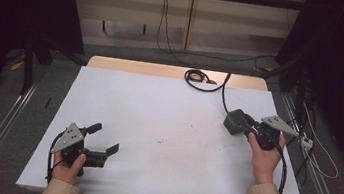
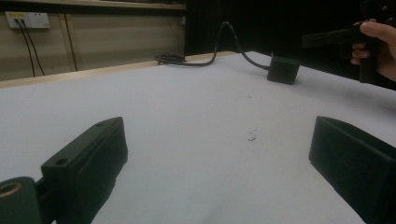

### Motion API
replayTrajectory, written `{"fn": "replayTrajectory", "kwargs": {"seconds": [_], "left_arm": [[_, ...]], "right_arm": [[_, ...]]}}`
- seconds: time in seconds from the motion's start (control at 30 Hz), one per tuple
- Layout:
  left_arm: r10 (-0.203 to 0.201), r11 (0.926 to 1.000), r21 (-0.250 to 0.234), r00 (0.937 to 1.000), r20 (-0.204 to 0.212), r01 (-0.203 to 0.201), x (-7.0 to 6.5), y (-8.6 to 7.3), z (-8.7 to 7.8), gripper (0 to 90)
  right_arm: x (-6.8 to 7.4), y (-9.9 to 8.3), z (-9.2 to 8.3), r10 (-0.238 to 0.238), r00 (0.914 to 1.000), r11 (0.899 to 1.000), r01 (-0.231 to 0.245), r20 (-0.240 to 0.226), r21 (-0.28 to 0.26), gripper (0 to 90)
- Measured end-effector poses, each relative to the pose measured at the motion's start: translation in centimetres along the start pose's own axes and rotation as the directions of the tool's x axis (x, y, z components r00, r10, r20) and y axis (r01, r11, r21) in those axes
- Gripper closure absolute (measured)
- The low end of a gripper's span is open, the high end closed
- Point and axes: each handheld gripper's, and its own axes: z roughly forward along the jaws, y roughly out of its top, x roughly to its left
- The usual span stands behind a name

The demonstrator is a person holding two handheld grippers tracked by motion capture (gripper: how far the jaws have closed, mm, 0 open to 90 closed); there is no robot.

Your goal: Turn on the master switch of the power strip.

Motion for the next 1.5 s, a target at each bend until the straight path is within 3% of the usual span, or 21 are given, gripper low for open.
{"fn": "replayTrajectory", "kwargs": {"seconds": [1.07,1.5], "left_arm": [[0.004,1.0000,0.000,1.0000,-0.009,-0.004,0.0,0.0,0.0,4.1],[-0.001,1.0000,0.005,0.9999,-0.013,0.001,0.0,-0.1,0.0,4.1]], "right_arm": [[-0.8,0.1,0.8,0.024,0.9997,0.999,-0.024,0.005,0.025,90.0],[-0.9,0.1,1.5,0.023,0.9997,0.999,-0.023,0.011,0.044,90.0]]}}
